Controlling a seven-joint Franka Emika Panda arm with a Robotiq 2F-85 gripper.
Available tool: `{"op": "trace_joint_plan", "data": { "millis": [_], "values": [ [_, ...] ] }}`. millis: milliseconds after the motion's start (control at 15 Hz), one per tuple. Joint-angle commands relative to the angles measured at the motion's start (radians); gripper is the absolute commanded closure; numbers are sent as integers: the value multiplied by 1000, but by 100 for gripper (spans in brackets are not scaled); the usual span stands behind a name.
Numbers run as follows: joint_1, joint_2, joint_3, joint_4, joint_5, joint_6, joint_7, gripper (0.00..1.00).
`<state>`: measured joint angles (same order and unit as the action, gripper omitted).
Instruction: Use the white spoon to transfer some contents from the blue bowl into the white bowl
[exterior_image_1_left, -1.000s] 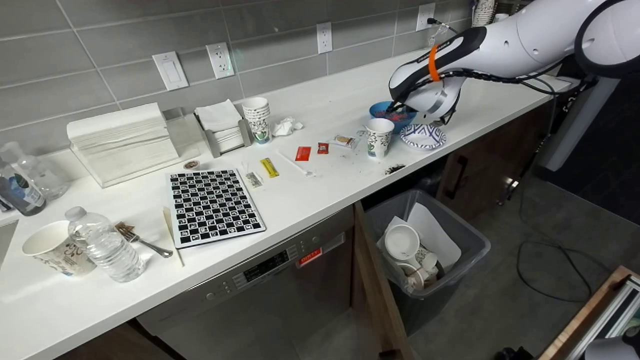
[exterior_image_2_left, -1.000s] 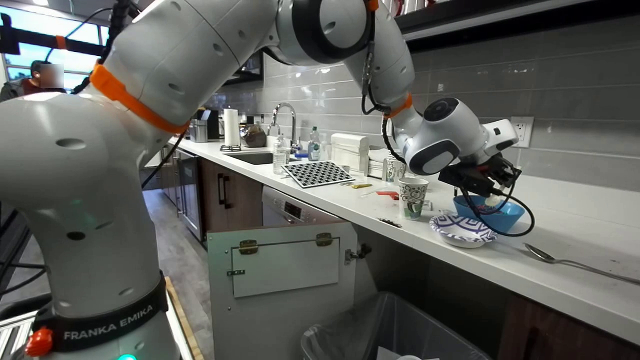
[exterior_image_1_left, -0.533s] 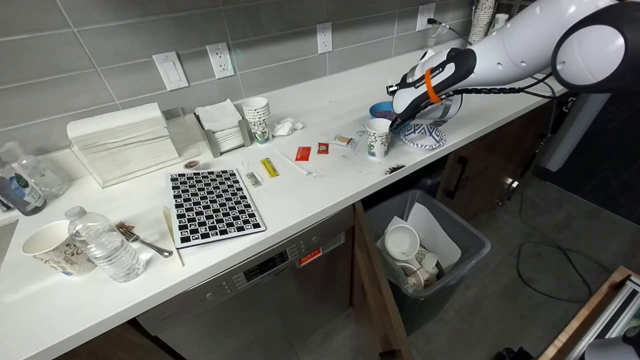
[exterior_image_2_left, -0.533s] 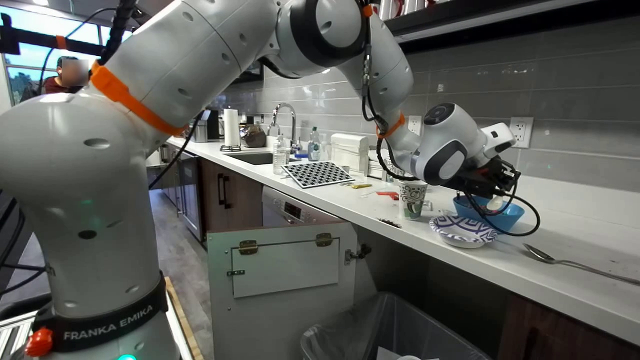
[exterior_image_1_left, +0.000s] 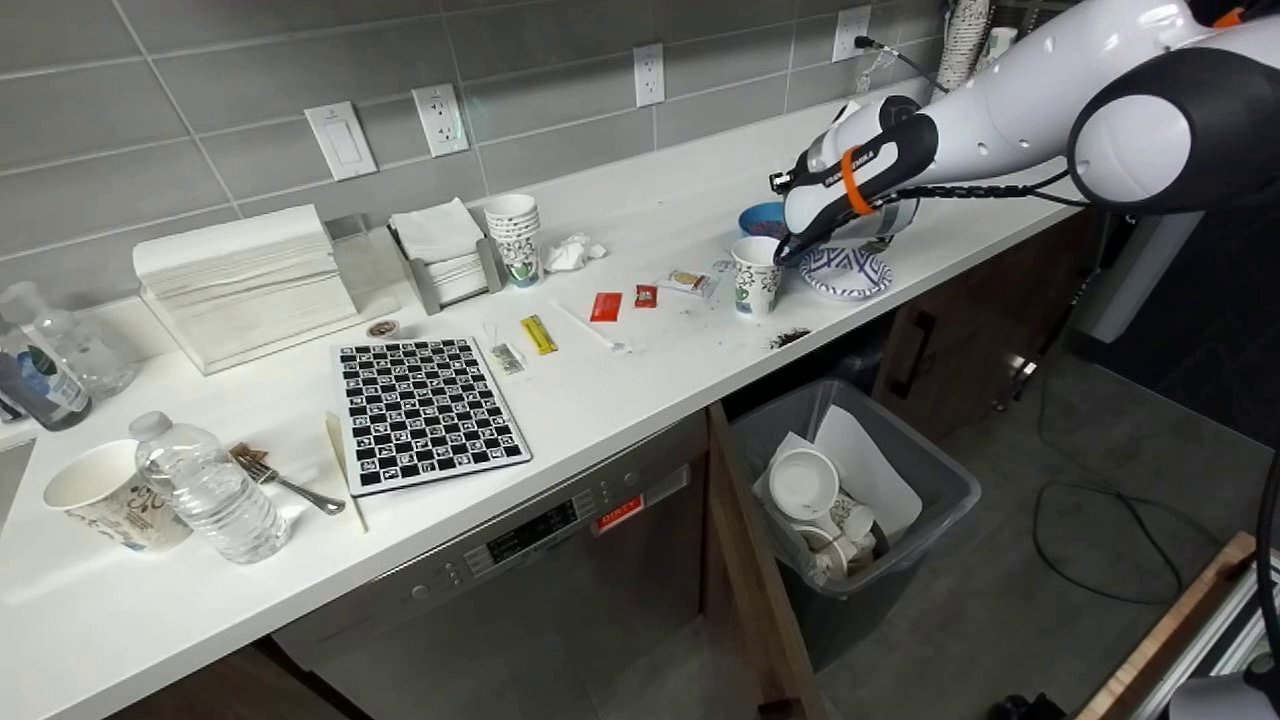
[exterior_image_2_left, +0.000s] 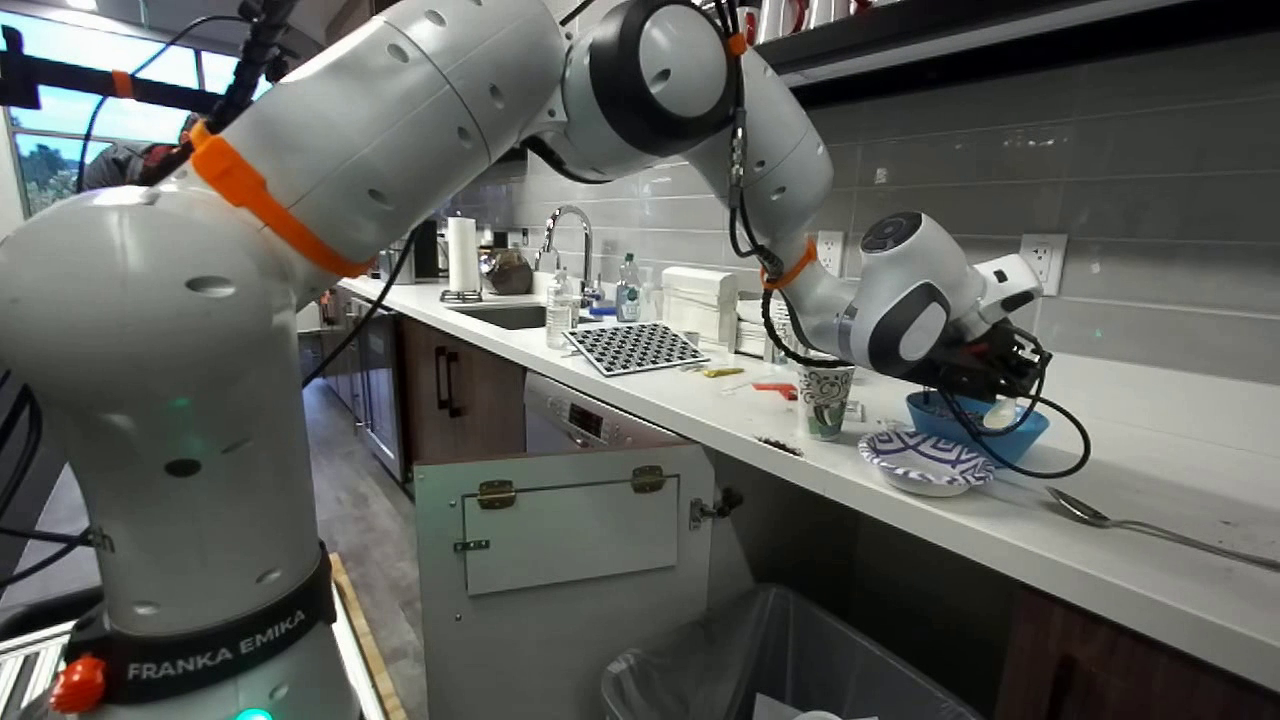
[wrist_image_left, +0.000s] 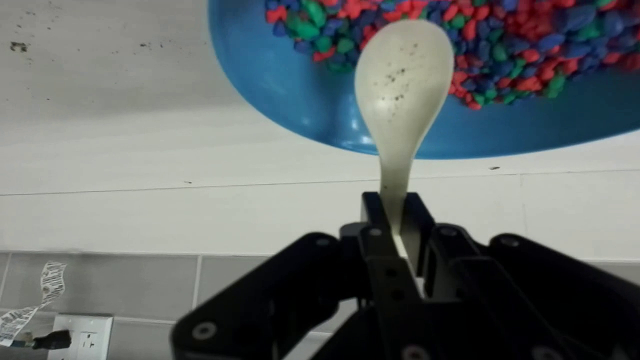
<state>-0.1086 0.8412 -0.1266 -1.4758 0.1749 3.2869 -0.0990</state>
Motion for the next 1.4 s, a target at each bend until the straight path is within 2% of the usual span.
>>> {"op": "trace_joint_plan", "data": {
  "millis": [0,200,667,1333],
  "values": [
    [22,55,-36,83,-38,-70,61,97],
    [20,68,-32,114,-42,-107,78,97],
    [55,83,-87,139,-83,-221,105,97],
    [42,75,-72,233,-142,-527,146,97]
  ]
}}
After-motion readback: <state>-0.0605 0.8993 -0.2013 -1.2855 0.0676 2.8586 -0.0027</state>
